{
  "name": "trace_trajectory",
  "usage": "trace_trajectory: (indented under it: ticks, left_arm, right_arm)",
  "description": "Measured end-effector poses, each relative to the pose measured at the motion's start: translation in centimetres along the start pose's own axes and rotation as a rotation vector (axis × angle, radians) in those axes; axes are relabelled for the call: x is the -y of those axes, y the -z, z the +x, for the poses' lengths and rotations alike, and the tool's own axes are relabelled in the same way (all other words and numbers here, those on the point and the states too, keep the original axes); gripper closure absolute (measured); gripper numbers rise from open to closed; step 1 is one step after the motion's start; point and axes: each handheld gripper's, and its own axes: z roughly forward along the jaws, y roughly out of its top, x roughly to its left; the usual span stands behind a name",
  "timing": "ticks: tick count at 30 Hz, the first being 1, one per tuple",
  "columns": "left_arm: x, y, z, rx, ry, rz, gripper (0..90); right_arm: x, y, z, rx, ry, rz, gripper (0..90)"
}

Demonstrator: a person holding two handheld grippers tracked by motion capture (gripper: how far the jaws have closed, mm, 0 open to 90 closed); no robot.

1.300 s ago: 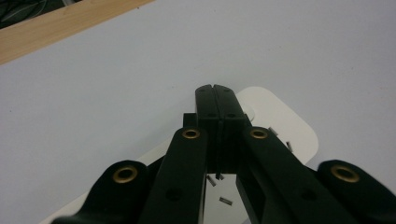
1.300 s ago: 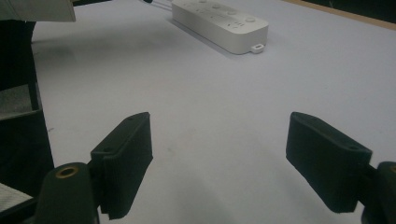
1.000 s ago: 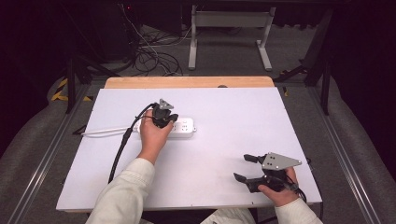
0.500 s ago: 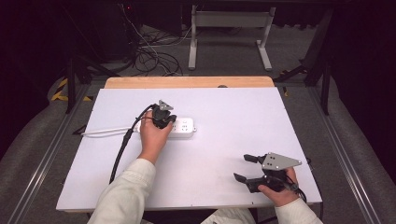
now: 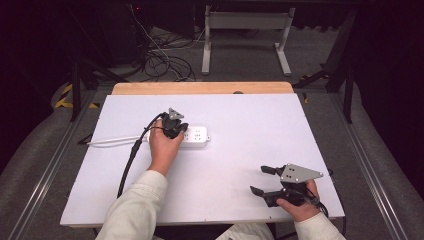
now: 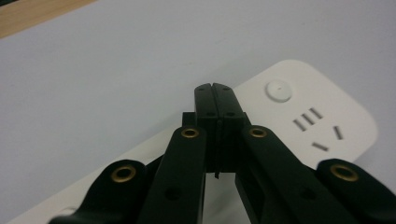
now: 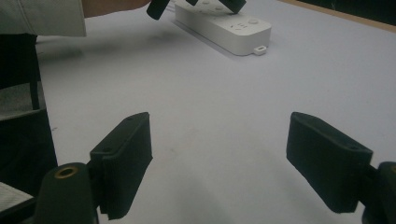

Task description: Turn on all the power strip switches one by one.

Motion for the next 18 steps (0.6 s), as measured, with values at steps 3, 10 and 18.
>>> trace_trajectory:
  ticks: [3,10,18]
  left_arm:
    - [0.2,0.0,0.2,0.019,0.023,-0.018,90.0]
    - [0.3,0.0,0.0,0.000,-0.003,-0.023,90.0]
    - [0.3,0.0,-0.8,-0.040,-0.077,-0.020,90.0]
  right_arm:
    - [0.0,0.0,0.0,-0.003,0.003,0.002,22.6]
    - [0.0,-0.1,0.1,-0.003,0.007,0.005,22.5]
    - [0.0,-0.1,0.0,-0.004,0.006,0.004,22.5]
